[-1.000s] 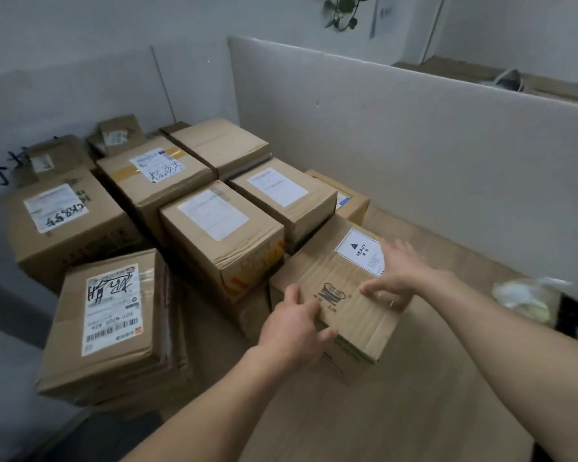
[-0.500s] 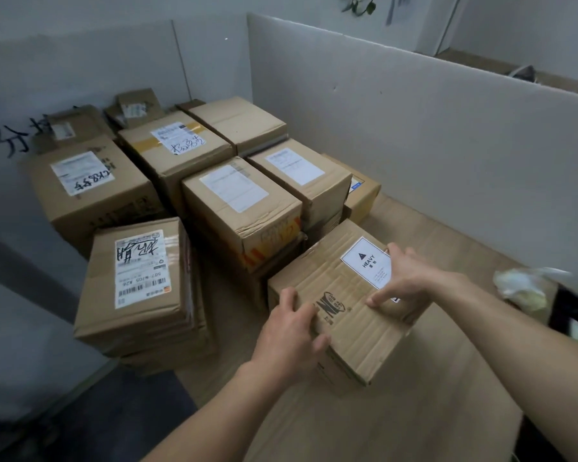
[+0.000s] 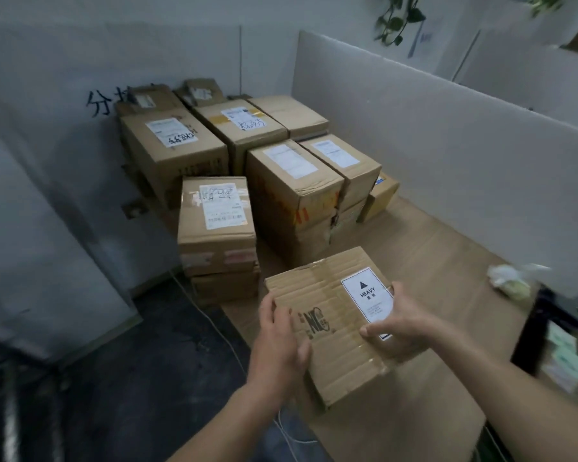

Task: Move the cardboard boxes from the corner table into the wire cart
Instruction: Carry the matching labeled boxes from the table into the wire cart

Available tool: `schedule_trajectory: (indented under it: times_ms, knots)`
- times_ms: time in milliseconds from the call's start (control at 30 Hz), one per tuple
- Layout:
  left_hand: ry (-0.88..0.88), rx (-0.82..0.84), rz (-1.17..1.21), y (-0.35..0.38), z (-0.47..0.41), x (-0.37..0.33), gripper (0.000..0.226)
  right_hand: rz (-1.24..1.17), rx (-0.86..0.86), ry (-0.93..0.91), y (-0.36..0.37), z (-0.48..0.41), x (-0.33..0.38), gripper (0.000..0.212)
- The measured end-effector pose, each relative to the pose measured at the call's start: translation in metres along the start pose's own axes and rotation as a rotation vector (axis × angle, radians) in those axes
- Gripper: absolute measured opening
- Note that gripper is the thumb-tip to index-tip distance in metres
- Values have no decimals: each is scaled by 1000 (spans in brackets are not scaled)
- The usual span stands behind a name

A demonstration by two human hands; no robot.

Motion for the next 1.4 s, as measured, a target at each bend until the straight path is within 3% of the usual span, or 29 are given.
schedule_trajectory:
  times_ms: [167, 333, 433, 833, 1033, 1400]
  knots:
    - [-222, -96, 172, -29, 59, 20, 78, -102, -6, 1, 41, 55, -2, 95]
    - [-338, -106, 122, -75, 101, 46, 58, -156, -48, -31, 80, 96, 5, 40]
    - [-393, -123, 97, -108, 128, 66, 49, -151, -31, -74, 110, 115, 24, 19]
    - [-565, -368, -55, -254, 256, 134, 54, 66, 111, -334, 229, 204, 169, 22]
    - [-668, -559, -128, -317, 301, 143, 53, 177, 106, -549, 257, 249, 256, 23]
    - [-883, -838, -175, -383, 344, 145, 56, 365, 147, -924, 282, 309, 385, 42]
Point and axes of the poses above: each hand's wrist, its own z-axis away from the middle knuckle, its own y-axis out of the palm, x = y × z, the point moved 8 cm from there along -z, towards the middle knuckle, and after that the axes turned 15 degrees about y, right-handed, at the moved point
